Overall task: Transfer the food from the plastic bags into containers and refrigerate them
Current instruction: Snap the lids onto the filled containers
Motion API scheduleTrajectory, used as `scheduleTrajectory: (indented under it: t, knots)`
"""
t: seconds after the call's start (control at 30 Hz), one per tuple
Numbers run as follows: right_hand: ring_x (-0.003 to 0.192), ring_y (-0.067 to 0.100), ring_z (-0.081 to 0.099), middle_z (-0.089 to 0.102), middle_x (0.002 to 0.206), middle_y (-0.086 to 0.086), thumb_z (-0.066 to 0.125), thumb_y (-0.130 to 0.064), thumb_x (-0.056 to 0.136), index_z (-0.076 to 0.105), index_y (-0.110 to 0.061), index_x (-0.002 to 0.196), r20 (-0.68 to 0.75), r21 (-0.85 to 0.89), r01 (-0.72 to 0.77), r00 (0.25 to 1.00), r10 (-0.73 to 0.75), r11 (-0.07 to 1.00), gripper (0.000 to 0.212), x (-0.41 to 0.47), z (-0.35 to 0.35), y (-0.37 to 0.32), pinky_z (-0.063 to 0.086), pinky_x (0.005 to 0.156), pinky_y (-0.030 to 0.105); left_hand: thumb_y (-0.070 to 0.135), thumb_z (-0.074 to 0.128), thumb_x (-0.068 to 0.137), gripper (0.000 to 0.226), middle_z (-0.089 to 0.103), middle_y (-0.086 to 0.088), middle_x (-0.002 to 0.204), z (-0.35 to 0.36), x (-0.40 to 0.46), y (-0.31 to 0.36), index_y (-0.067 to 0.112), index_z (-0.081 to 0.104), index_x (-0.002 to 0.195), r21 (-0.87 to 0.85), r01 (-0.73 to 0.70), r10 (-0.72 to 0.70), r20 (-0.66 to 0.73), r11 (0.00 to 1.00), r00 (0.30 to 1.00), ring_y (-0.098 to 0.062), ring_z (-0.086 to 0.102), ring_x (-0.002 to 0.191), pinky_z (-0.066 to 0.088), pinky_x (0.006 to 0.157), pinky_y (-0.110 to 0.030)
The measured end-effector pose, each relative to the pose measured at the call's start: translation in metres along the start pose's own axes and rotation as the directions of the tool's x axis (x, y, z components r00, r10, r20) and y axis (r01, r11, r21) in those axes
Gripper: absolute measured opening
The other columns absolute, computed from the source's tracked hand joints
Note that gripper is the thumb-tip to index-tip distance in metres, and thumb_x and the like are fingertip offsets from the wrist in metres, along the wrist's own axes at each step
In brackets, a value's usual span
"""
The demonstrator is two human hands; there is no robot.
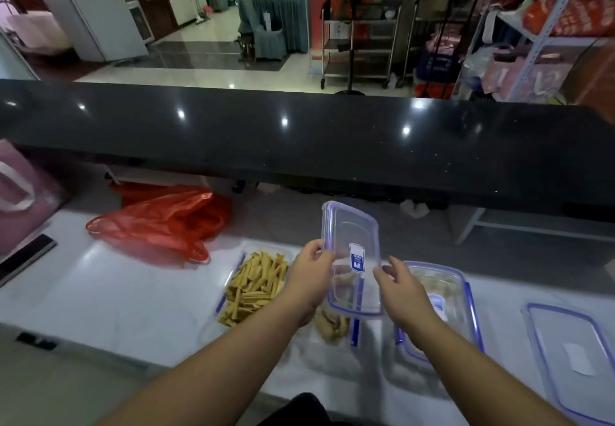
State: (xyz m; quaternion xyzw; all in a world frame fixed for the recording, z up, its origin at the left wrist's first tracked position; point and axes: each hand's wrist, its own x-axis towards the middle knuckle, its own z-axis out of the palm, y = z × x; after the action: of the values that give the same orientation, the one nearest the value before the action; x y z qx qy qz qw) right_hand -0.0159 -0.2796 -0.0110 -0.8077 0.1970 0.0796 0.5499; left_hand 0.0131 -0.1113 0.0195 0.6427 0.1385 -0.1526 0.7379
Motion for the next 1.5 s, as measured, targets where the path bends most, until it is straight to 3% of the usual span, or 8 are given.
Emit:
scheduleTrajectory:
  t: [0.1, 0.17, 0.4, 0.63, 0.8, 1.0, 1.3, 1.5]
  knots:
    - [0.098, 0.02, 0.073, 0.073, 0.119, -0.001, 0.057, -0.027, 0.104, 0.061, -0.016, 0.134, 0.038, 0.221, -0.116, 0.993, 0.11, 0.968, 0.032, -0.001, 0.026, 0.009, 0.056, 0.084, 0.037, 0.002, 0.047, 0.101, 0.025, 0.079, -0.009, 0.107, -0.026, 0.008, -0.004, 0.01, 0.062, 0.119, 0.023, 0.029, -0.029, 0.016, 0.999, 0.999, -0.039, 0.077, 0.097, 0.06, 0.087, -0.064]
    - [0.089, 0.023, 0.075, 0.074, 0.115, 0.005, 0.063, -0.022, 0.101, 0.063, -0.013, 0.129, -0.017, 0.293, -0.153, 0.986, 0.165, 0.944, 0.03, -0.001, 0.039, 0.016, 0.06, 0.081, 0.04, 0.002, 0.046, 0.101, 0.028, 0.078, -0.01, 0.108, -0.04, 0.013, -0.01, 0.012, 0.063, 0.121, 0.062, 0.057, -0.059, 0.028, 0.996, 0.998, -0.034, 0.078, 0.092, 0.064, 0.079, -0.054]
    - [0.084, 0.028, 0.076, 0.079, 0.095, -0.001, 0.067, -0.017, 0.092, 0.073, -0.021, 0.108, -0.132, 0.218, -0.176, 0.969, 0.208, 0.96, 0.018, -0.016, 0.064, 0.034, 0.063, 0.083, 0.054, 0.018, 0.056, 0.097, 0.024, 0.077, 0.008, 0.104, -0.077, 0.02, -0.029, 0.029, 0.069, 0.112, 0.554, -0.064, 0.04, 0.054, 0.83, 0.998, -0.014, 0.074, 0.091, 0.062, 0.087, -0.043]
    - [0.088, 0.021, 0.073, 0.076, 0.091, -0.008, 0.065, -0.026, 0.089, 0.064, -0.034, 0.089, -0.216, 0.085, -0.214, 0.95, 0.227, 0.973, 0.008, -0.023, 0.074, 0.034, 0.062, 0.085, 0.051, 0.019, 0.053, 0.1, 0.017, 0.069, -0.002, 0.092, -0.082, 0.021, -0.041, 0.012, 0.069, 0.097, 0.788, -0.204, 0.148, 0.144, 0.58, 0.978, -0.022, 0.062, 0.083, 0.054, 0.074, -0.037]
    - [0.09, 0.022, 0.071, 0.073, 0.101, -0.001, 0.065, -0.022, 0.093, 0.064, -0.025, 0.104, -0.198, 0.045, -0.247, 0.948, 0.251, 0.968, 0.012, -0.025, 0.077, 0.03, 0.062, 0.085, 0.05, 0.024, 0.051, 0.105, 0.017, 0.061, 0.006, 0.095, -0.078, 0.021, -0.047, 0.017, 0.063, 0.115, 0.822, -0.146, 0.081, 0.122, 0.551, 0.989, -0.007, 0.053, 0.072, 0.034, 0.056, -0.021]
    - [0.088, 0.022, 0.071, 0.072, 0.101, 0.0, 0.067, -0.023, 0.095, 0.063, -0.021, 0.112, -0.157, 0.073, -0.276, 0.946, 0.284, 0.958, 0.018, -0.022, 0.07, 0.036, 0.062, 0.083, 0.044, 0.015, 0.05, 0.101, 0.021, 0.064, 0.004, 0.084, -0.072, 0.027, -0.048, 0.012, 0.067, 0.113, 0.813, -0.092, 0.061, 0.069, 0.575, 0.996, -0.014, 0.058, 0.07, 0.042, 0.055, -0.026]
    - [0.095, 0.021, 0.065, 0.064, 0.096, -0.004, 0.069, -0.019, 0.095, 0.061, -0.009, 0.132, -0.144, -0.039, -0.236, 0.963, 0.228, 0.971, 0.039, -0.021, 0.045, 0.048, 0.057, 0.094, 0.044, 0.021, 0.057, 0.102, 0.026, 0.07, -0.001, 0.102, -0.055, 0.018, -0.057, 0.011, 0.068, 0.122, 0.855, -0.099, 0.11, 0.05, 0.508, 0.993, -0.013, 0.056, 0.084, 0.041, 0.074, -0.025]
    - [0.093, 0.021, 0.064, 0.069, 0.105, 0.002, 0.065, -0.02, 0.094, 0.064, -0.011, 0.124, -0.133, -0.147, -0.174, 0.979, 0.155, 0.974, 0.031, -0.013, 0.039, 0.049, 0.053, 0.089, 0.037, 0.02, 0.057, 0.097, 0.011, 0.062, 0.005, 0.075, -0.052, 0.02, -0.06, 0.017, 0.067, 0.093, 0.851, -0.067, 0.104, 0.015, 0.521, 0.995, -0.009, 0.055, 0.065, 0.038, 0.054, -0.024]
